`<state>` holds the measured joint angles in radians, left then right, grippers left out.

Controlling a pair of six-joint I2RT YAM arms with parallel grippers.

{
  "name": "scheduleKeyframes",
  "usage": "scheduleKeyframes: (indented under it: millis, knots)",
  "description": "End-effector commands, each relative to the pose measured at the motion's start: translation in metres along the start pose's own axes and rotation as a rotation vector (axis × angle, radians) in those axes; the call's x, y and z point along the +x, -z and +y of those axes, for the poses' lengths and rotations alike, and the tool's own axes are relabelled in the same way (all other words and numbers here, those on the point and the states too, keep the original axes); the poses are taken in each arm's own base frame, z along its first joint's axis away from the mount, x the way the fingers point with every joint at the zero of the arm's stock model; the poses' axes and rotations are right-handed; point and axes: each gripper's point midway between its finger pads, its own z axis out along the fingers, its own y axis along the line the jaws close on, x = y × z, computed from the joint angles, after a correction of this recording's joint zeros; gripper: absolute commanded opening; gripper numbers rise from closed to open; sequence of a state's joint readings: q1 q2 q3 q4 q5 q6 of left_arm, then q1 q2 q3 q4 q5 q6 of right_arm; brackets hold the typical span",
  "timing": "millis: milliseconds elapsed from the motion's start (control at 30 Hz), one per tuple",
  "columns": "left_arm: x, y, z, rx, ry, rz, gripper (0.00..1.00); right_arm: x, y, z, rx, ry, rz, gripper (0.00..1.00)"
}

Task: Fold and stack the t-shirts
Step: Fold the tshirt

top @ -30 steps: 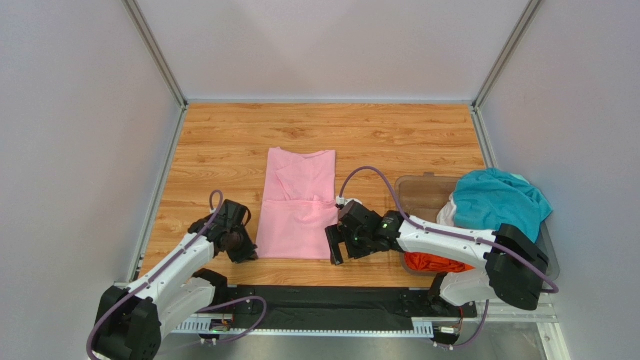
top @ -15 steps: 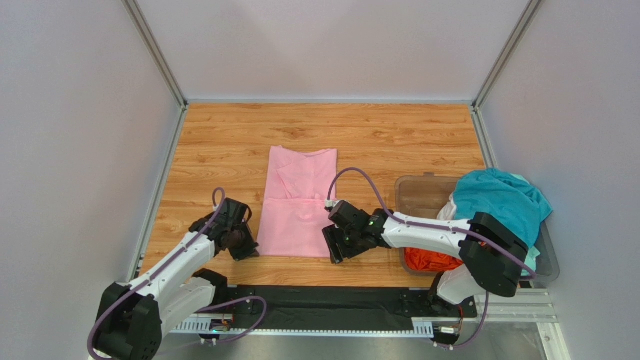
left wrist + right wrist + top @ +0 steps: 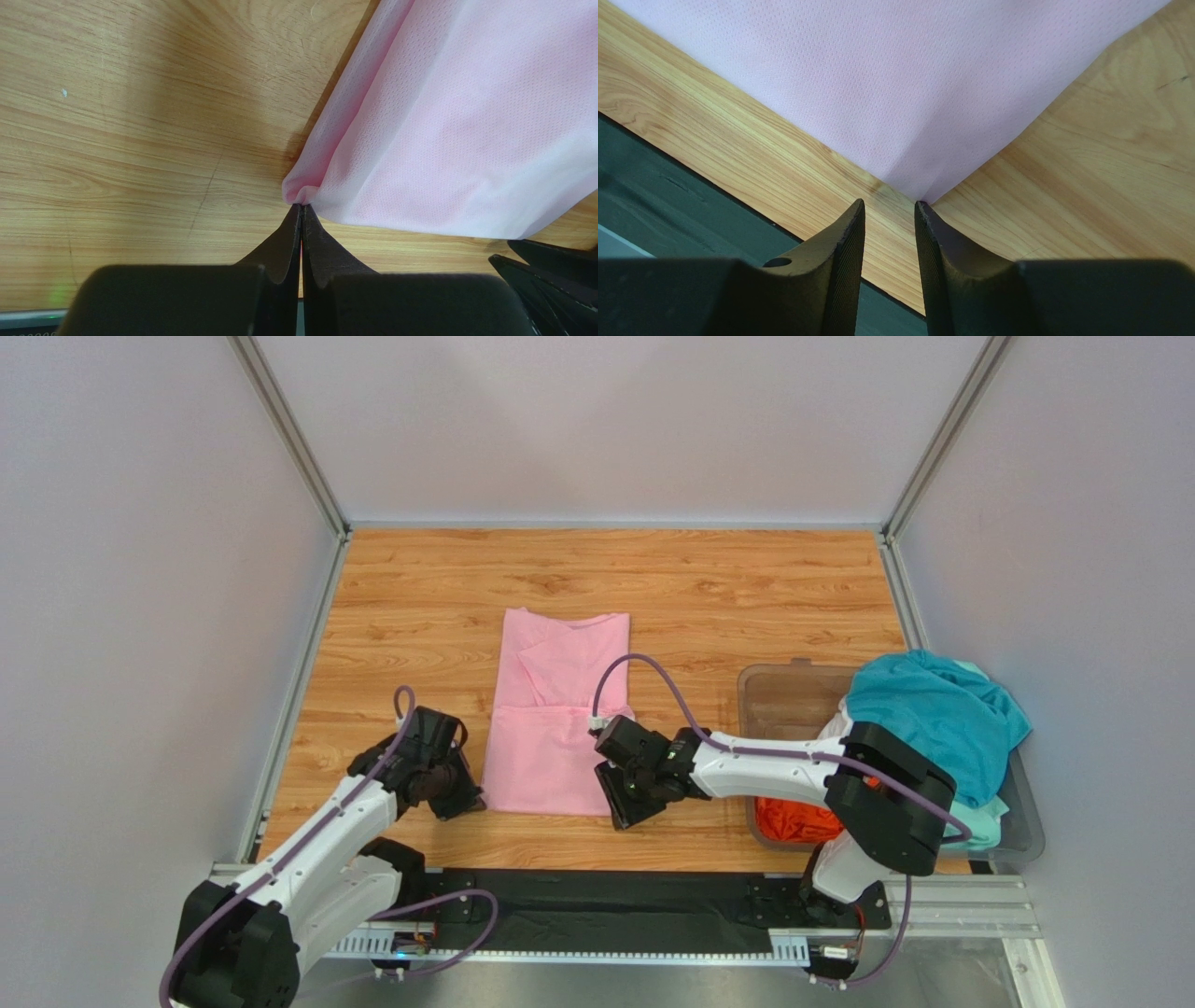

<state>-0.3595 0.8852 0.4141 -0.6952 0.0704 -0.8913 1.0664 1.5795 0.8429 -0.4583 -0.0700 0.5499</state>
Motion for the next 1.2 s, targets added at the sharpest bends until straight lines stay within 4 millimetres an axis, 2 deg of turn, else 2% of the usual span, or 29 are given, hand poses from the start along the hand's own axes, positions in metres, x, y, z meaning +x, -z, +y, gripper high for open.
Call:
scheduleKeyframes:
  millis: [0,167,200,267,300,333,467,533,700,767,900,1000,1067,1167]
  knots:
    - [-0.003,0.001,-0.005,0.030,-0.004,-0.013,0.00,-0.014,-0.004,0.001,0.028,0.005,-0.041,0.34]
    - [-0.002,0.001,-0.006,0.033,-0.004,-0.012,0.00,-0.019,-0.004,-0.010,0.090,-0.008,-0.075,0.26]
    - [-0.003,0.001,-0.006,0.033,-0.004,-0.014,0.00,-0.019,-0.003,-0.012,0.094,-0.006,-0.083,0.18]
    - [-0.002,0.001,-0.007,0.038,-0.006,-0.011,0.00,-0.024,-0.001,-0.015,0.110,0.004,-0.115,0.11]
    - [-0.003,0.002,-0.008,0.044,-0.008,-0.012,0.00,-0.025,0.001,-0.018,0.119,0.005,-0.131,0.02]
    - [-0.001,0.003,-0.010,0.058,-0.016,-0.003,0.00,-0.027,0.004,-0.019,0.122,0.011,-0.143,0.00]
    - [0.001,0.012,-0.021,0.119,-0.009,0.003,0.00,-0.030,0.016,-0.007,0.056,0.046,-0.165,0.00]
    - [0.003,0.021,-0.032,0.193,0.005,0.000,0.00,-0.027,0.026,0.001,0.019,0.053,-0.164,0.00]
    - [-0.002,0.050,-0.047,0.318,-0.007,-0.077,0.00,-0.020,0.052,0.021,-0.050,0.082,-0.183,0.00]
    - [0.002,0.062,-0.053,0.369,-0.019,-0.074,0.00,-0.017,0.066,0.034,-0.112,0.078,-0.185,0.00]
    - [0.001,0.087,-0.061,0.424,-0.021,-0.099,0.00,-0.011,0.091,0.044,-0.177,0.063,-0.185,0.00]
    - [-0.006,0.109,-0.063,0.445,-0.025,-0.158,0.00,-0.006,0.117,0.056,-0.264,0.057,-0.186,0.00]
    - [-0.012,0.127,-0.069,0.480,-0.031,-0.207,0.00,-0.001,0.126,0.061,-0.298,0.050,-0.172,0.00]
    - [-0.017,0.142,-0.073,0.505,-0.042,-0.245,0.00,0.000,0.144,0.069,-0.356,0.050,-0.186,0.00]
